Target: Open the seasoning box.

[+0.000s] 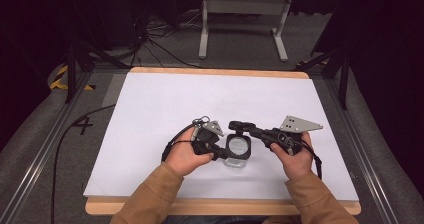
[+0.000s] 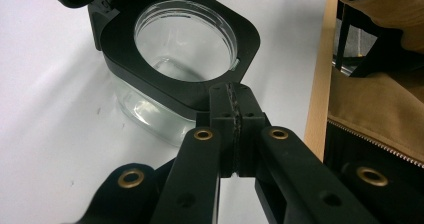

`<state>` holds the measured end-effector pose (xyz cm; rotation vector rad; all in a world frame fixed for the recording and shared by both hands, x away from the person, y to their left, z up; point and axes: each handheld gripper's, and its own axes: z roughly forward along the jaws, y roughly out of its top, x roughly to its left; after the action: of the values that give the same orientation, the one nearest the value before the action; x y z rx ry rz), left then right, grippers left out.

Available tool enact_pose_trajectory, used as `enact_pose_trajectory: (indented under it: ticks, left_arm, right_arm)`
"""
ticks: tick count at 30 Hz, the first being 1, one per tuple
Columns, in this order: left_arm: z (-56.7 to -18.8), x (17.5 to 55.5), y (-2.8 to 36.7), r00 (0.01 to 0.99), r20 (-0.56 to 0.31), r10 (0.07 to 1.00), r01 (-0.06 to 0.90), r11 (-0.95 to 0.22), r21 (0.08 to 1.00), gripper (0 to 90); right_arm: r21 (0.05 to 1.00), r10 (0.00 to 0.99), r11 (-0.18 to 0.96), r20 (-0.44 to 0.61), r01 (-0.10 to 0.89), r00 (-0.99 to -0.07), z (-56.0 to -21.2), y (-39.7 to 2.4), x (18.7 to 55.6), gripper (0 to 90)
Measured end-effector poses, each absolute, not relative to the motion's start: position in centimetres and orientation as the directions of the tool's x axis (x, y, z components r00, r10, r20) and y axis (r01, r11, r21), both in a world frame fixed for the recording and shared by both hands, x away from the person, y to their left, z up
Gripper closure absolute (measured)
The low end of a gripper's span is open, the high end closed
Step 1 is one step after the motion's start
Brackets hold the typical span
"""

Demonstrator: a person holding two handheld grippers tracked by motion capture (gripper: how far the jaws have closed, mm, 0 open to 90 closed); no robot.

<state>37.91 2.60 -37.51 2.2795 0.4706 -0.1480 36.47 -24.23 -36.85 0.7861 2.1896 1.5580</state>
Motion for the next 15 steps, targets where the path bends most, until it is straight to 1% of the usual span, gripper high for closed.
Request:
enact_pose_trajectory:
  ticks: [15]
  left_arm:
    - [-37.62,37.73,2.25,0.929,-0.249,0.274,0.369,-0.629,0.684,88.6]
  right_arm:
    - [0.937,0.647,0.261,0.007,0.231,-0.762,-37.76,-24.03,37.54,90.0]
